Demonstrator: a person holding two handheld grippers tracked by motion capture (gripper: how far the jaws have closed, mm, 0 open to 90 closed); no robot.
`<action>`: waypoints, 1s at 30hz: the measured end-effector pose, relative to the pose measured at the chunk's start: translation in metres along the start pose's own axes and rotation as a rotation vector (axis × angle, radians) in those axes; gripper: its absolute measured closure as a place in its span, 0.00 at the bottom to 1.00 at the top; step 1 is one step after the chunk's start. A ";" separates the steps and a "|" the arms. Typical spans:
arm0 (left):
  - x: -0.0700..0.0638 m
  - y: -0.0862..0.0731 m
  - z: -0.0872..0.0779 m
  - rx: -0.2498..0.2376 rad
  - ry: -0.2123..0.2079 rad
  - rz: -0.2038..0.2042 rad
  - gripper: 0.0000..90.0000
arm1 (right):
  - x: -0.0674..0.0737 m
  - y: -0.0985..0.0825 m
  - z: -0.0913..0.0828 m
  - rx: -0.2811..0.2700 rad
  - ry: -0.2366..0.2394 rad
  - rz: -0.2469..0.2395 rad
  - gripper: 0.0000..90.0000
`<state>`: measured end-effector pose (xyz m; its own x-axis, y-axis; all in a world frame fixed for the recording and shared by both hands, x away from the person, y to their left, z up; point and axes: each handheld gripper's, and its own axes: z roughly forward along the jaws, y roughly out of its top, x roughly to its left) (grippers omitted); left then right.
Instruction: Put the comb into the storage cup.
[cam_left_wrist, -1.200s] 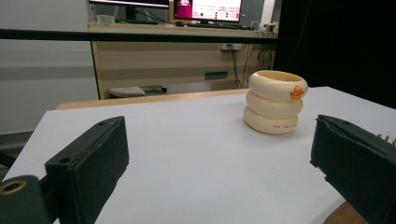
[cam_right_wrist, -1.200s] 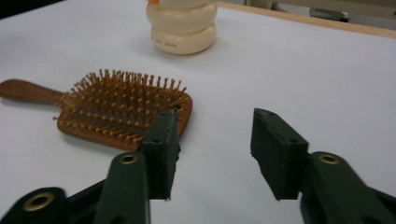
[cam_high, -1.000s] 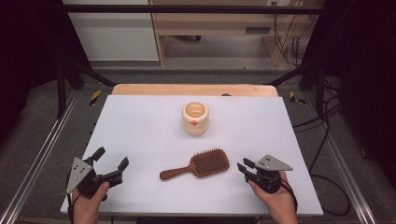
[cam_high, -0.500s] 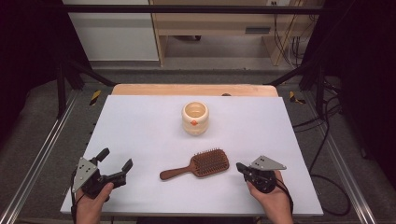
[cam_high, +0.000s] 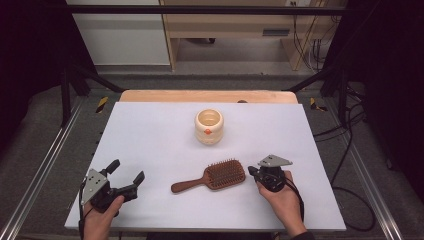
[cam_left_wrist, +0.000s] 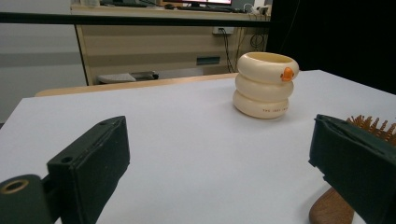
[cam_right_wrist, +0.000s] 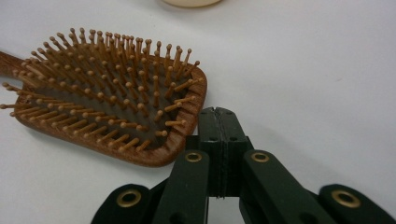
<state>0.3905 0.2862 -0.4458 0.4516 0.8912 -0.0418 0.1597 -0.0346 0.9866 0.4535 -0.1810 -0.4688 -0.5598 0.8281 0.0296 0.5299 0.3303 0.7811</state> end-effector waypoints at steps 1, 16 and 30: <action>0.000 0.000 -0.001 0.000 0.005 0.001 0.06 | -0.001 0.001 0.003 0.009 -0.001 -0.002 1.00; -0.001 -0.001 0.000 0.009 -0.015 -0.009 0.06 | -0.003 0.007 0.022 0.065 0.029 0.062 1.00; -0.002 -0.001 0.001 0.012 -0.022 -0.002 0.06 | -0.001 0.008 0.026 0.087 0.014 0.065 1.00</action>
<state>0.3905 0.2839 -0.4470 0.4702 0.8813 -0.0469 0.1706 -0.0386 0.9846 0.4750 -0.1674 -0.4789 -0.5309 0.8429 0.0876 0.6182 0.3146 0.7203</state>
